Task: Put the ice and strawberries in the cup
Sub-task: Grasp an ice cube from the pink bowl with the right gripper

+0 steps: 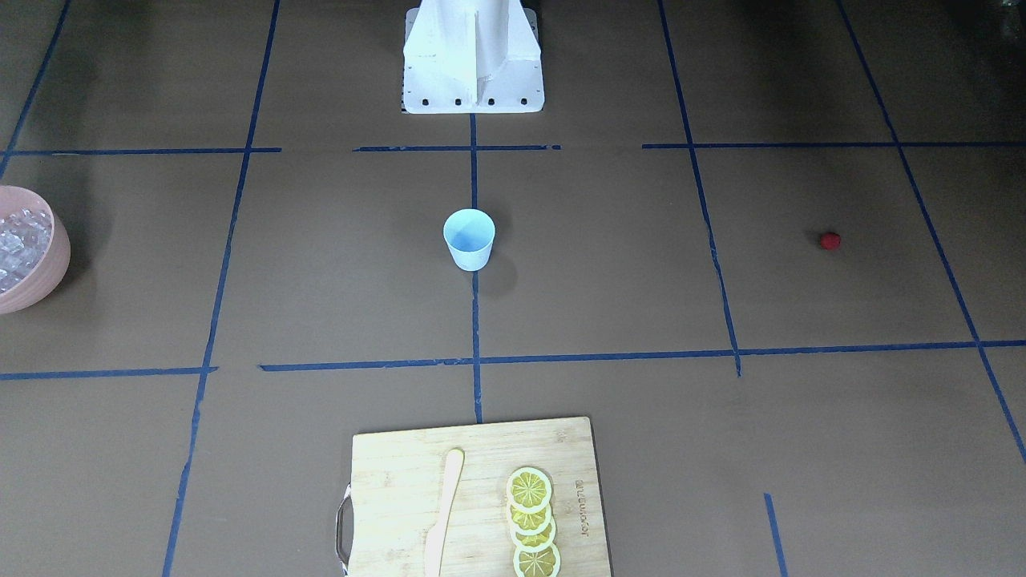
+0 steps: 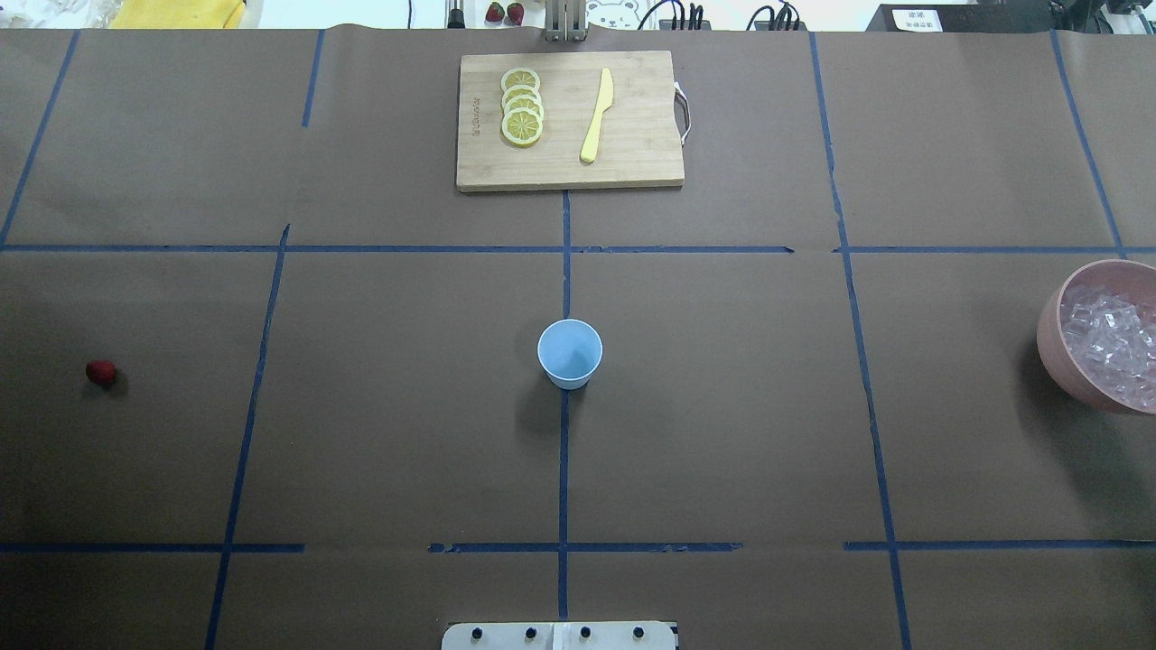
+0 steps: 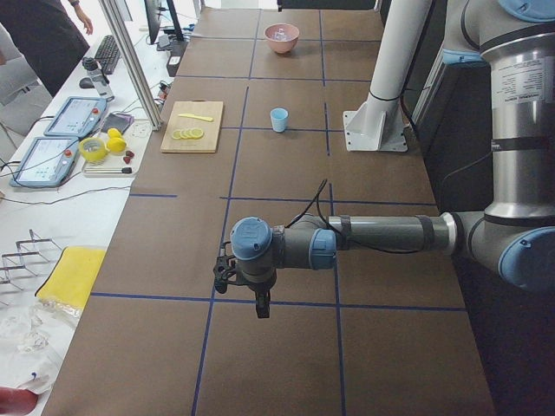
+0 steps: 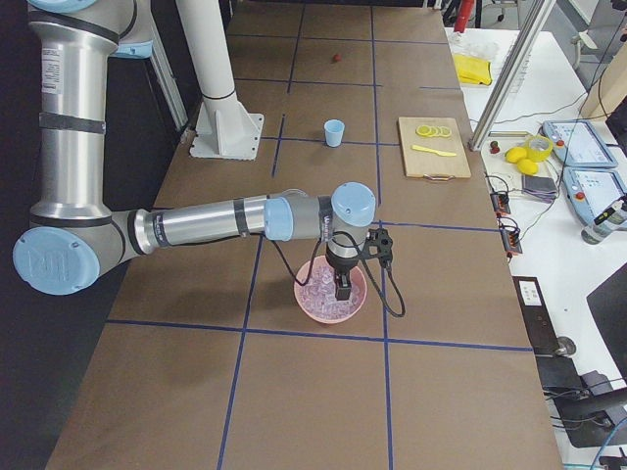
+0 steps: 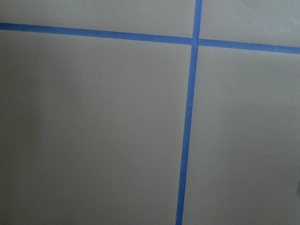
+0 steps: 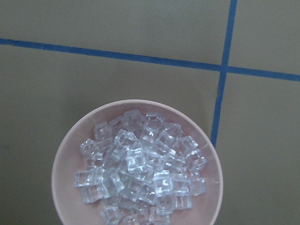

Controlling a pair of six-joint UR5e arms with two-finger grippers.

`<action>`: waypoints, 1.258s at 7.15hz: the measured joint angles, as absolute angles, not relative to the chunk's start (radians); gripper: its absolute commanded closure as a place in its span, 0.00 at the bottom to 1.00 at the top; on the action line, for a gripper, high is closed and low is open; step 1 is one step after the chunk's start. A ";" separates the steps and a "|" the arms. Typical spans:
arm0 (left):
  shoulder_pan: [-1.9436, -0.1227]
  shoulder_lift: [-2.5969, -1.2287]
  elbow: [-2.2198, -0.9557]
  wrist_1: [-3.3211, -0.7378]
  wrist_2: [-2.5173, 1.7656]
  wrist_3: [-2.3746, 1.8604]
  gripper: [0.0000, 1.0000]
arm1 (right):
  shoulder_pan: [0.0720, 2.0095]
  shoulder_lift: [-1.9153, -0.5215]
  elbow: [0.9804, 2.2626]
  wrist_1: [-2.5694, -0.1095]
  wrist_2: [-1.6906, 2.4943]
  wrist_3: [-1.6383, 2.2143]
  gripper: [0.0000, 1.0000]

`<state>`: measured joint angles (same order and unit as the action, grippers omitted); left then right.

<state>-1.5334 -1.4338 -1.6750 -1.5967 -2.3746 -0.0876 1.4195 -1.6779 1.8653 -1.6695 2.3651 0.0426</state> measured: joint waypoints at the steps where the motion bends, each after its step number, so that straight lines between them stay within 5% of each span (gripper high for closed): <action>1: -1.521 -1.435 -1.678 -1.597 -2.375 -0.085 0.00 | 1.376 -1.707 1.881 -1.625 2.355 0.070 0.02; 4: -1.486 -1.437 -1.683 -1.597 -2.375 -0.088 0.00 | 1.278 -1.806 1.872 -1.387 2.317 0.188 0.05; 9: -1.483 -1.435 -1.672 -1.596 -2.374 -0.087 0.00 | 1.190 -1.810 1.841 -1.352 2.315 0.268 0.14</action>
<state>-1.4831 -1.4353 -1.6722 -1.5965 -2.3742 -0.0875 1.1897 -1.8100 1.8406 -1.3519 2.3153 0.2683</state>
